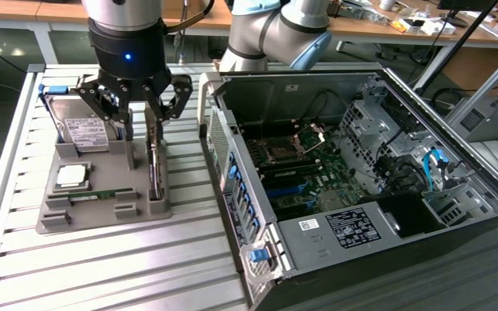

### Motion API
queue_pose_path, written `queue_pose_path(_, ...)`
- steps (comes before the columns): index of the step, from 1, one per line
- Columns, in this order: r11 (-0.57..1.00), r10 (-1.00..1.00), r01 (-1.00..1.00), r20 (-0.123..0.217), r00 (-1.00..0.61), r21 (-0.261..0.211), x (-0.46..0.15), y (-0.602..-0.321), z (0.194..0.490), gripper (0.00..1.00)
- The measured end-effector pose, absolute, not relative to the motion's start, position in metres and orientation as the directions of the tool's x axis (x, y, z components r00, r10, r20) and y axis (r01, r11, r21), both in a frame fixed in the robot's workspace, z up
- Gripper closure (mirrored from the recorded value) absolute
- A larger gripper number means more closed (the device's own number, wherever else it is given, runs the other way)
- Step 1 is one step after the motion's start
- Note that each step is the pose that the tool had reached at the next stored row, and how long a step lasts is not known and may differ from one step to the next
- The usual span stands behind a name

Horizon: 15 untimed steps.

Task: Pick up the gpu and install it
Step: 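Pick up the gpu and move the gpu toward the slot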

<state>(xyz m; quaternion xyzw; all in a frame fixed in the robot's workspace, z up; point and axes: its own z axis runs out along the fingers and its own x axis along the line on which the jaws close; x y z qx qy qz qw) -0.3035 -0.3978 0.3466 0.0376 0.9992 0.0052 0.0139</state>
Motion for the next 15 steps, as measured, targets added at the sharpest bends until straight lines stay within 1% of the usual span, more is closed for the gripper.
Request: queue_pose_path(15,0.997,0.075,0.075,-0.027,-0.997,0.011,-0.3031,-0.3978,0.3411,0.52)
